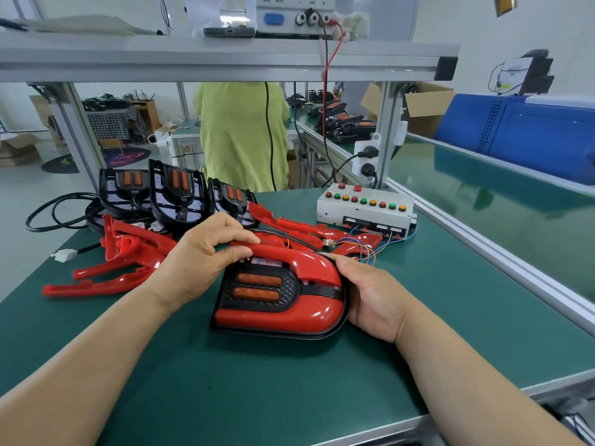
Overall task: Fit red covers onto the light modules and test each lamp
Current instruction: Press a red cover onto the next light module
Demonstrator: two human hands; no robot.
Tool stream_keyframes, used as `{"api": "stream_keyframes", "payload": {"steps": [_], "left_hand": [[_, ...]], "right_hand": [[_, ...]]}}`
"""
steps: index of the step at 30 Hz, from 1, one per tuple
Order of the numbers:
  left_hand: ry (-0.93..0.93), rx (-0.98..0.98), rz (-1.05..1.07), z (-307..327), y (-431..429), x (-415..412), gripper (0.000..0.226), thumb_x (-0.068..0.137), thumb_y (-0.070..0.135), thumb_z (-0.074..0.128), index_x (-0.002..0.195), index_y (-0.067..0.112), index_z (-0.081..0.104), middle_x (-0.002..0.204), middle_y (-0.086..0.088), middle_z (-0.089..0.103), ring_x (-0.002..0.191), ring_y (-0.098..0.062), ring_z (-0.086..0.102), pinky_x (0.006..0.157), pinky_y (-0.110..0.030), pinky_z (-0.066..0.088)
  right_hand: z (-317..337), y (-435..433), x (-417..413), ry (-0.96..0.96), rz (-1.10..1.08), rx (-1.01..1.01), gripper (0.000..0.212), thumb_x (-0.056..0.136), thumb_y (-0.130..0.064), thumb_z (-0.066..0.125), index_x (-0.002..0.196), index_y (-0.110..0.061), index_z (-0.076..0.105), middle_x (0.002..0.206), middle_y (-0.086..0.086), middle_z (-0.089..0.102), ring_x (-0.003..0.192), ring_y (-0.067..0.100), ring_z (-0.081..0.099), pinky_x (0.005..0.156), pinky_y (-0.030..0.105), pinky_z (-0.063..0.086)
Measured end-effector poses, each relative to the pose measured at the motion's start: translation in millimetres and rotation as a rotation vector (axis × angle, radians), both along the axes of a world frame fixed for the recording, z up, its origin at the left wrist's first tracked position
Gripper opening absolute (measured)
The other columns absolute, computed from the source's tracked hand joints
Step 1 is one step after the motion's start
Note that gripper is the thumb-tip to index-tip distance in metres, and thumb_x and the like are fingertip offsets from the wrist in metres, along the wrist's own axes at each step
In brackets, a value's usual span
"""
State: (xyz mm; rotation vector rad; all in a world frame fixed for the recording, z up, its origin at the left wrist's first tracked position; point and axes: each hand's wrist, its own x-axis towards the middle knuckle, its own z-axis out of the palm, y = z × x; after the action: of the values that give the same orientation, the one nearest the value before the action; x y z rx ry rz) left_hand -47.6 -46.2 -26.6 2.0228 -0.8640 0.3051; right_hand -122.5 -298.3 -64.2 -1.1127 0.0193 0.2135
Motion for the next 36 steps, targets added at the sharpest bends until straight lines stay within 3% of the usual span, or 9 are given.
{"api": "stream_keyframes", "payload": {"steps": [7, 11, 14, 18, 24, 29, 32, 36], "left_hand": [[-0.035, 0.035, -0.014, 6, 0, -3, 0.029, 0.085, 0.001, 0.071, 0.097, 0.028, 0.073, 0.093, 0.012, 0.058, 0.089, -0.007, 0.058, 0.082, -0.011, 0.044], [-0.067, 0.029, -0.017, 8, 0, -6, 0.029, 0.085, 0.003, 0.07, 0.097, 0.029, 0.072, 0.093, 0.011, 0.058, 0.089, -0.005, 0.058, 0.082, -0.01, 0.042], [-0.07, 0.066, 0.008, 8, -2, -8, 0.03, 0.086, 0.001, 0.071, 0.097, 0.029, 0.072, 0.092, 0.006, 0.058, 0.09, -0.008, 0.058, 0.083, -0.01, 0.041], [-0.066, 0.098, 0.023, 11, -3, -13, 0.027, 0.087, 0.001, 0.07, 0.098, 0.025, 0.073, 0.093, 0.0, 0.057, 0.092, -0.008, 0.057, 0.084, -0.008, 0.04], [-0.083, 0.135, 0.022, 11, 0, -13, 0.021, 0.086, 0.001, 0.071, 0.101, 0.016, 0.076, 0.092, 0.001, 0.057, 0.092, -0.01, 0.056, 0.084, -0.011, 0.041], [-0.111, 0.149, 0.02, 5, 0, -9, 0.023, 0.086, 0.001, 0.071, 0.101, 0.018, 0.076, 0.093, 0.002, 0.058, 0.092, -0.01, 0.057, 0.084, -0.01, 0.041], [-0.114, 0.145, 0.017, 0, 1, -7, 0.024, 0.086, 0.002, 0.071, 0.101, 0.021, 0.075, 0.095, 0.003, 0.058, 0.094, -0.011, 0.057, 0.084, -0.01, 0.041], [-0.139, 0.136, 0.031, -8, -1, -6, 0.024, 0.087, 0.004, 0.072, 0.102, 0.022, 0.075, 0.096, 0.008, 0.057, 0.097, -0.012, 0.058, 0.087, -0.011, 0.042]], "right_hand": [[-3, -1, 2, 0.006, -0.018, -0.004, 0.033, 0.101, -0.026, 0.046, 0.117, -0.017, 0.073, 0.124, 0.012, 0.07, 0.103, 0.025, 0.07, 0.085, 0.041, 0.06], [2, 2, 1, -0.027, 0.007, -0.023, 0.033, 0.084, -0.033, 0.06, 0.11, -0.021, 0.077, 0.121, 0.009, 0.072, 0.102, 0.023, 0.071, 0.085, 0.04, 0.06], [-1, 0, 2, -0.019, 0.001, -0.003, 0.032, 0.097, -0.028, 0.049, 0.11, -0.021, 0.077, 0.123, 0.009, 0.071, 0.104, 0.023, 0.071, 0.086, 0.041, 0.06], [-1, 1, 2, -0.001, -0.009, 0.018, 0.033, 0.093, -0.031, 0.051, 0.108, -0.022, 0.078, 0.121, 0.008, 0.072, 0.102, 0.022, 0.072, 0.08, 0.038, 0.06], [-3, -1, 4, 0.032, -0.026, 0.01, 0.044, 0.107, -0.033, 0.036, 0.109, -0.021, 0.078, 0.121, 0.008, 0.071, 0.103, 0.022, 0.071, 0.081, 0.038, 0.06], [-2, 1, 1, -0.013, 0.015, -0.057, 0.038, 0.099, -0.038, 0.051, 0.124, -0.016, 0.069, 0.127, 0.013, 0.068, 0.114, 0.029, 0.067, 0.093, 0.044, 0.057], [-3, 2, 0, -0.061, 0.017, -0.076, 0.029, 0.079, -0.025, 0.072, 0.107, -0.021, 0.077, 0.112, 0.011, 0.074, 0.096, 0.024, 0.072, 0.087, 0.041, 0.059], [-3, 2, -1, -0.08, 0.013, -0.081, 0.027, 0.073, -0.021, 0.075, 0.1, -0.024, 0.079, 0.106, 0.007, 0.075, 0.088, 0.022, 0.073, 0.079, 0.037, 0.061]]}}
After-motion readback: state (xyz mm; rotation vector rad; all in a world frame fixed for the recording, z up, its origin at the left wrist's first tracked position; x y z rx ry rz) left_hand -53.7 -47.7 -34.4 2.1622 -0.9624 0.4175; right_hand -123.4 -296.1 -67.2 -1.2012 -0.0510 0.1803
